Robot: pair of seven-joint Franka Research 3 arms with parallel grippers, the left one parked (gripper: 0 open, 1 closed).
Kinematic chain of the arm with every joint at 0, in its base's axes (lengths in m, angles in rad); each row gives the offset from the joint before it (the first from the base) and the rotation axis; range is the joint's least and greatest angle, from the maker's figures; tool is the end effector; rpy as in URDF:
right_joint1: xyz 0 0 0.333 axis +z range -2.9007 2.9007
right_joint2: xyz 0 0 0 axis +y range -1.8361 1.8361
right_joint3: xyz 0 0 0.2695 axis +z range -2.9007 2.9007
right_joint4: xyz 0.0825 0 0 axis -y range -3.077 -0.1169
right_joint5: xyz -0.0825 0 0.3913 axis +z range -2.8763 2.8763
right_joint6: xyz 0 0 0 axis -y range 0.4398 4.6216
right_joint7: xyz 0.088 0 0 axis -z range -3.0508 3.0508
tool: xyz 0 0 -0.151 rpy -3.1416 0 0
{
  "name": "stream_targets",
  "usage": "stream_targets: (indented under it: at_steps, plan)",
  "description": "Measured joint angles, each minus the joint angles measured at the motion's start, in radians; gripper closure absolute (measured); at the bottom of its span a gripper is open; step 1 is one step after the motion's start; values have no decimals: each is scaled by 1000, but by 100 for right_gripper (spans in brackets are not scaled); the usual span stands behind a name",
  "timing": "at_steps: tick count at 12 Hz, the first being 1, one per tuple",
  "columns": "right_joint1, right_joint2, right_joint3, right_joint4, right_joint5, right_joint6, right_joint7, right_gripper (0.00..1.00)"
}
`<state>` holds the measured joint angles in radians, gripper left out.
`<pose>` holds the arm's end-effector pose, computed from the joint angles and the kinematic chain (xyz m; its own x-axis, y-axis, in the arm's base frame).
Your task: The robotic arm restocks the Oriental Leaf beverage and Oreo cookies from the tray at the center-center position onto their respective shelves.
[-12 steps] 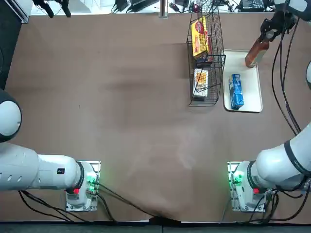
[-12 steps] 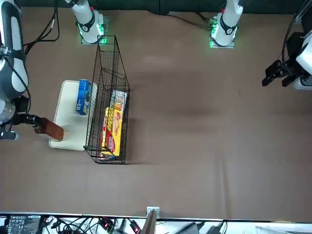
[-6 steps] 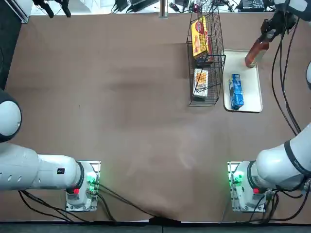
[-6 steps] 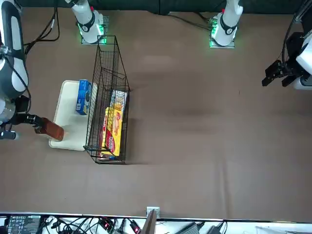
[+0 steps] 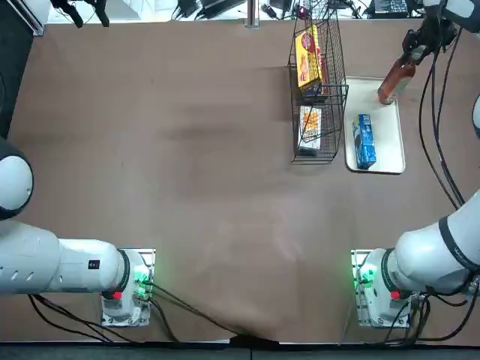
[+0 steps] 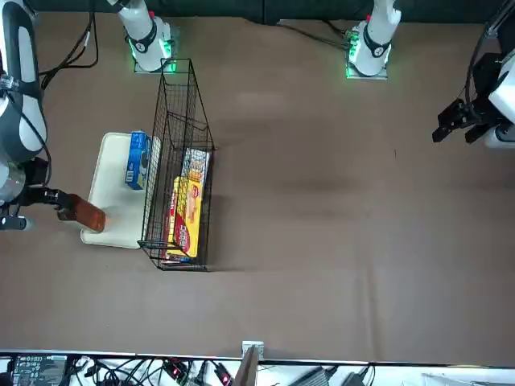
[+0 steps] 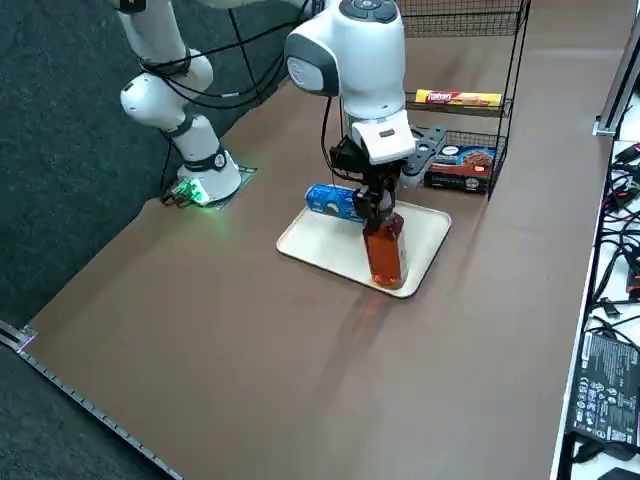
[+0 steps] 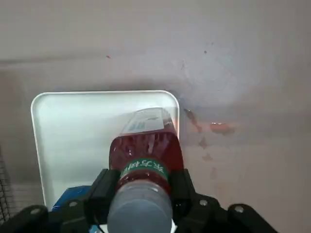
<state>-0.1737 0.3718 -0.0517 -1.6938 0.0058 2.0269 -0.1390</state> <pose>0.6247 -0.1412 0.2869 0.9955 -0.0859 -0.0397 -0.0856 -0.9963 0.0083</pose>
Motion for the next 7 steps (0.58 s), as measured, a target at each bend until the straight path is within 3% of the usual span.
stream_targets:
  at_steps: [7]
  plan:
    - [8,-34,9,22,7,-64,1,42]
